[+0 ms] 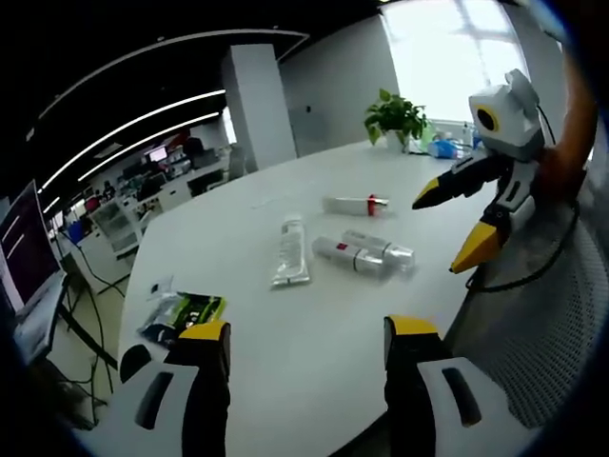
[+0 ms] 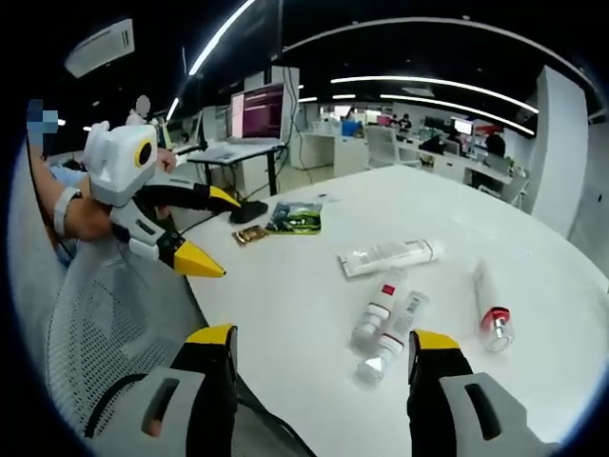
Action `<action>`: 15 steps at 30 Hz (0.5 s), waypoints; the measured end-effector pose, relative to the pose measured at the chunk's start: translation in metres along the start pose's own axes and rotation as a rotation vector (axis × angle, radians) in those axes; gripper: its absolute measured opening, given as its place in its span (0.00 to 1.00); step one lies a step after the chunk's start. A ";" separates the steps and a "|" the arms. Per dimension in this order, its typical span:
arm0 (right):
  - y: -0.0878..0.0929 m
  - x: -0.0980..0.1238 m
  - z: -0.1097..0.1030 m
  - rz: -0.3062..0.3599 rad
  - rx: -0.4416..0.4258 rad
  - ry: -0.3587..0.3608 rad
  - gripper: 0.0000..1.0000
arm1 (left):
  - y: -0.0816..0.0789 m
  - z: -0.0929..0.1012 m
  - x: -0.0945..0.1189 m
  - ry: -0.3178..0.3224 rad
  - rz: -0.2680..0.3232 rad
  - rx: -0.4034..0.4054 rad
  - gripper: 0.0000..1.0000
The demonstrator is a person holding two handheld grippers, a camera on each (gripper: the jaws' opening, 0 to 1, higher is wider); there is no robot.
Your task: Arrange the skincare products in the storage area until every visible bottle or jar stands upright without overlapping.
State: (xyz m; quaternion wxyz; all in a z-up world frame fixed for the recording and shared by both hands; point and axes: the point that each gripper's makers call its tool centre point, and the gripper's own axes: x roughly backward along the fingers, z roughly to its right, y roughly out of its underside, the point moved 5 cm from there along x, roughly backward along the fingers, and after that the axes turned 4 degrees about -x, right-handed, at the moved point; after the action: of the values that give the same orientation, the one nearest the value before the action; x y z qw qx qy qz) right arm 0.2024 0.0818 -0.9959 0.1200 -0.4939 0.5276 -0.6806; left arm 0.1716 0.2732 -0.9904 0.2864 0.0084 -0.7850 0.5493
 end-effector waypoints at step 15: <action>-0.007 0.011 0.025 0.013 -0.081 0.026 0.77 | 0.002 0.003 0.000 0.013 -0.012 -0.010 0.58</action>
State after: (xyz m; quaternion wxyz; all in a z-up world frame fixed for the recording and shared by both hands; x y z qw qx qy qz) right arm 0.2194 0.0621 -0.9855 0.0974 -0.4862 0.5594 -0.6642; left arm 0.1702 0.2717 -0.9930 0.2947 0.0082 -0.7859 0.5435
